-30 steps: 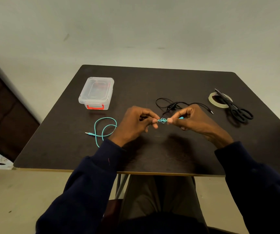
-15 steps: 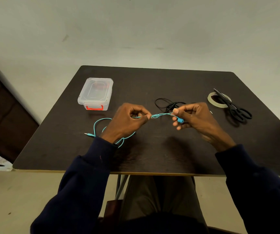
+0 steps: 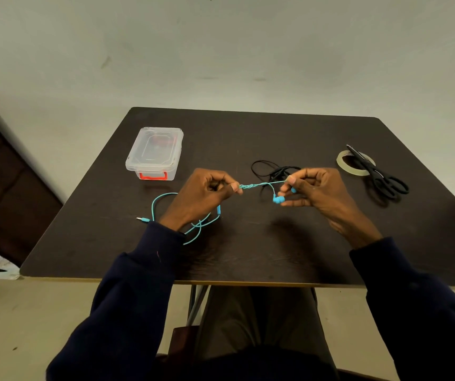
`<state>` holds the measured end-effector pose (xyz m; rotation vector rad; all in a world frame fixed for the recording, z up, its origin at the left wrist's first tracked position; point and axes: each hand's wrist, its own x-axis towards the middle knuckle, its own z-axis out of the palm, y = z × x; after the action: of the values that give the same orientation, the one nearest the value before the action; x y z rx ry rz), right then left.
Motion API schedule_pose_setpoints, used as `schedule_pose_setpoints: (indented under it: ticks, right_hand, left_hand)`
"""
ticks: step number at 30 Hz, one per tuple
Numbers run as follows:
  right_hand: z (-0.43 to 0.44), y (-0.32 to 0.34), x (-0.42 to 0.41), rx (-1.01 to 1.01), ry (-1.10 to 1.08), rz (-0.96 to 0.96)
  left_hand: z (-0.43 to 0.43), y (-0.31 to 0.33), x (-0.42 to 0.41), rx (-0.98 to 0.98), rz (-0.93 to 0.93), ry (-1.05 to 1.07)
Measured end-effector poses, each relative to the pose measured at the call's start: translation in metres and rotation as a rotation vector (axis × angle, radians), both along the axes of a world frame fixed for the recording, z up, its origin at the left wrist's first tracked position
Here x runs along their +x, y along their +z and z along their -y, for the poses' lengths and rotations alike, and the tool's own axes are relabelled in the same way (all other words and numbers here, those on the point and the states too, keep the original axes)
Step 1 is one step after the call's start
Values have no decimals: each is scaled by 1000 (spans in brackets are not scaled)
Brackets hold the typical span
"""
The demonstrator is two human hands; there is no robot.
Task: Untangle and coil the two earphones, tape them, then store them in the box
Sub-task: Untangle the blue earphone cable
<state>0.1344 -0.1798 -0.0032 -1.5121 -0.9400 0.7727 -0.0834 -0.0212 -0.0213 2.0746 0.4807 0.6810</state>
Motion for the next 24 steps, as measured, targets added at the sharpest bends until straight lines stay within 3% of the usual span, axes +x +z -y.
schedule_pose_setpoints:
  ticks: [6,11,16,20,24]
  right_hand:
    - [3,-9,-2,10,27,22]
    - [5,-6,-5,-54,43,280]
    - [-4,6,-27,175,9,380]
    - [-14,10,-45,209,92,471]
    - [-17,11,-47,215,109,446]
  left_hand:
    - [2,1,1,-85,12,-21]
    - [7,5,2,-101,40,-42]
    - [14,9,6,-120,57,-71]
    - [15,10,6,-82,72,-98]
    - [15,14,5,-89,102,-69]
